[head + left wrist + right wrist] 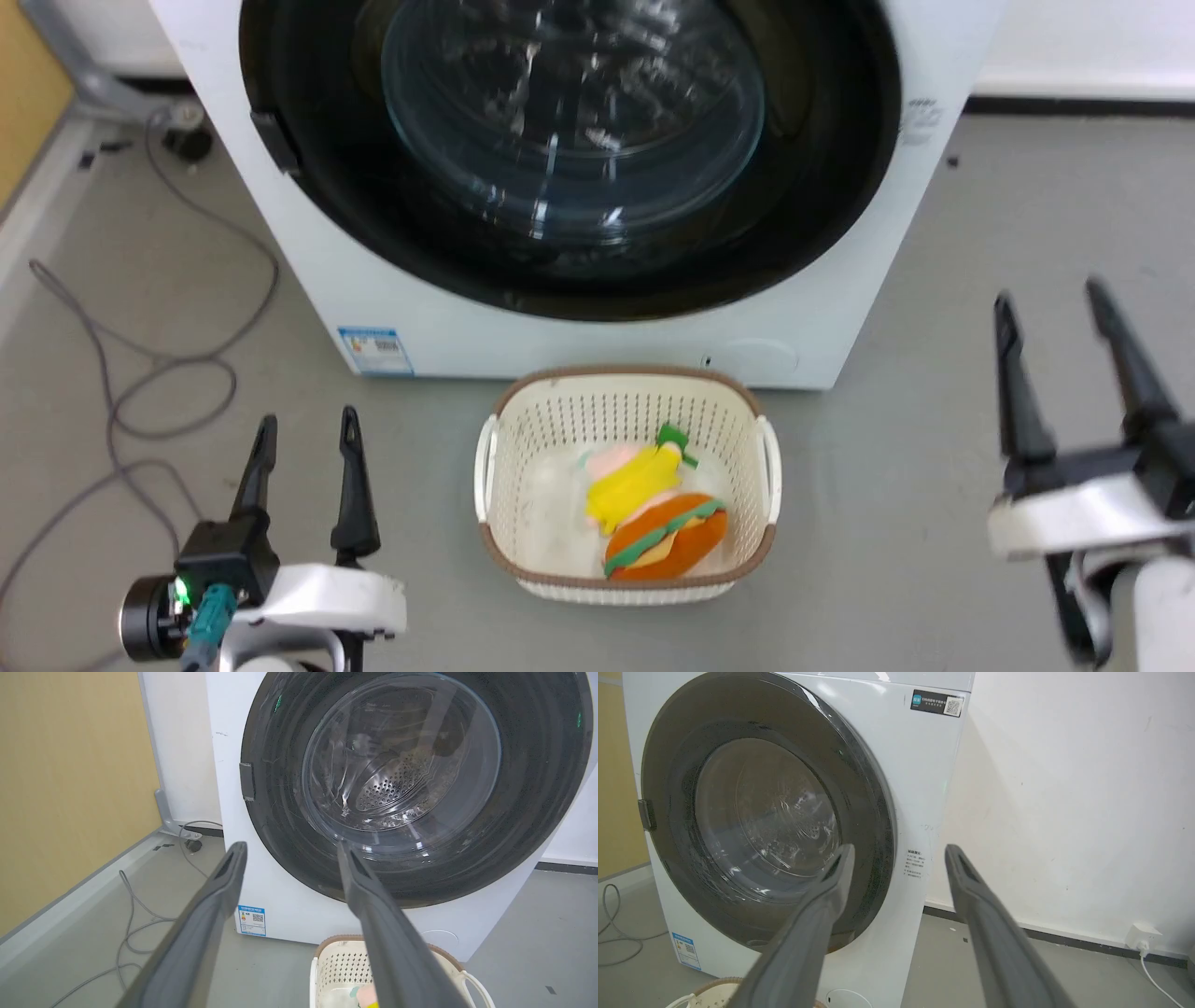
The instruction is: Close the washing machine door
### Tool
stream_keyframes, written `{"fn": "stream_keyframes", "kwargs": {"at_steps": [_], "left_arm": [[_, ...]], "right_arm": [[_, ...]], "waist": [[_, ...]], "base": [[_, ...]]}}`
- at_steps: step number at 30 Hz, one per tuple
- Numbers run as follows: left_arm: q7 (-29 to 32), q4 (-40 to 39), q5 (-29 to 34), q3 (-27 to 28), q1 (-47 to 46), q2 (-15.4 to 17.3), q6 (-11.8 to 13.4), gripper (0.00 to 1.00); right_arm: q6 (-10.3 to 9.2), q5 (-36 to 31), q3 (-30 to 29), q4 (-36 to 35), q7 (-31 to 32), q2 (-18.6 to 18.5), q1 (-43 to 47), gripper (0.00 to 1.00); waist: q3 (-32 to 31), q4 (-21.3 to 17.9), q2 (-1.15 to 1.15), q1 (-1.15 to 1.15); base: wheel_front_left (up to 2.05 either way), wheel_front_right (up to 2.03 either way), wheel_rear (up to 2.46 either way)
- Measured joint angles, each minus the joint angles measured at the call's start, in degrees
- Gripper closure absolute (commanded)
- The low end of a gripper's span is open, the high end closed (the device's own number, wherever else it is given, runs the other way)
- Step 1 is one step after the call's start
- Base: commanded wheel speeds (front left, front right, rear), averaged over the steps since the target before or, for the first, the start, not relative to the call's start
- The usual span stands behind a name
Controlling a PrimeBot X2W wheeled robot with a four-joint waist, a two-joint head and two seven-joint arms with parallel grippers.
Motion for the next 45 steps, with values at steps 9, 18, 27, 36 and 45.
{"fn": "stream_keyframes", "kwargs": {"at_steps": [9,18,27,36,45], "left_arm": [[0.0,0.7,0.2,0.4,4.0,0.0,-0.2,0.0],[0.0,1.2,0.4,0.3,5.5,0.0,-1.0,0.0],[0.1,1.4,0.4,0.3,5.5,0.0,-1.0,1.0],[1.1,1.1,0.5,0.2,5.5,0.0,-1.0,1.0],[2.1,0.5,0.9,0.1,5.5,0.0,-1.1,1.0]], "right_arm": [[0.0,5.4,1.9,-0.1,0.0,0.7,9.6,0.0],[0.0,8.7,2.9,-1.9,0.0,0.7,14.4,0.0],[0.0,9.0,2.9,-2.1,0.1,0.7,15.0,1.0],[0.0,9.0,3.1,-2.1,1.2,0.7,15.0,1.0],[0.0,8.9,3.5,-2.1,2.1,0.7,15.0,1.0]], "waist": [[-5.3,-1.0,0.0,0.0],[-7.3,-1.3,0.0,0.0],[-7.3,-1.3,0.0,0.0],[-7.2,-1.4,0.0,0.0],[-7.2,-1.5,0.0,0.01]], "base": [[0.0,0.0,0.0],[0.0,0.0,0.0],[0.0,0.0,0.0],[0.0,0.0,0.0],[0.0,0.0,0.0]]}}
